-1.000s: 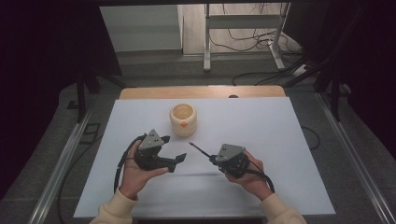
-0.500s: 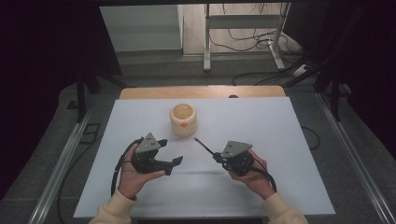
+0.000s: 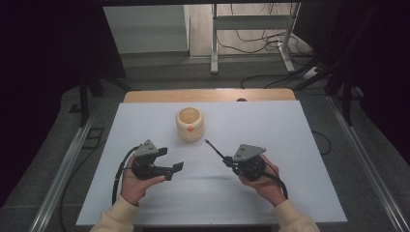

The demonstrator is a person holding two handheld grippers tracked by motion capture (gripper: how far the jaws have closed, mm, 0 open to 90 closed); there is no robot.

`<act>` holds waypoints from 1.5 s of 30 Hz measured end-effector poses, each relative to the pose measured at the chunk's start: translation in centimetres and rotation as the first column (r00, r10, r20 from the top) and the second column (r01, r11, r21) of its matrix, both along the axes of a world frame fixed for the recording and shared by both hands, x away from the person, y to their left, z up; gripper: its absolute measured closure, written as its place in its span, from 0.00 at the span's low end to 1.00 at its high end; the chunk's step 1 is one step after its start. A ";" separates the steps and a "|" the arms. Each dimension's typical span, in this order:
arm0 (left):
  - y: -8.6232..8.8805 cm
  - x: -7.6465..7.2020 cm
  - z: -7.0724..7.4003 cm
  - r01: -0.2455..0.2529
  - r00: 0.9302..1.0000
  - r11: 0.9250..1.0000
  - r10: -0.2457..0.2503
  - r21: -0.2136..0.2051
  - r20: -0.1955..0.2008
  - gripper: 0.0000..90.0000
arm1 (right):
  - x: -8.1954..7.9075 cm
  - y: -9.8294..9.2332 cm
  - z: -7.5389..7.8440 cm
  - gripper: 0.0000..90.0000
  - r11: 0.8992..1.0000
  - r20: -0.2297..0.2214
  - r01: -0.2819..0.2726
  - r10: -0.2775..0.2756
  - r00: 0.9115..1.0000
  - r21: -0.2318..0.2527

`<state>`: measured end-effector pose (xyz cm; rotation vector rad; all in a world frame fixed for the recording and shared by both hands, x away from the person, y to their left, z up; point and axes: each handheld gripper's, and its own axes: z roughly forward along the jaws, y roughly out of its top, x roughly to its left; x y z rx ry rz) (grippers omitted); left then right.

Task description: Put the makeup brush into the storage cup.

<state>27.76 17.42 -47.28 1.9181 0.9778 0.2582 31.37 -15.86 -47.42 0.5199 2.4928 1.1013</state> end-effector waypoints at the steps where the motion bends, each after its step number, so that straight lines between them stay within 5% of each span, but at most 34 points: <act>1: 0.1 0.0 -0.1 -0.003 1.000 1.000 0.003 -0.004 -0.002 0.16 | 0.0 0.0 0.0 0.92 1.000 0.000 0.002 -0.002 1.000 -0.001; 12: -0.6 -0.1 0.2 0.008 1.000 0.997 -0.007 -0.083 0.014 0.18 | -0.2 0.3 0.0 0.92 1.000 0.004 -0.001 0.001 1.000 0.013; 45: -5.0 1.3 -0.1 0.071 0.997 0.983 -0.069 -0.171 0.018 0.21 | -0.8 1.5 -0.1 0.92 0.999 0.018 -0.027 0.026 0.999 0.035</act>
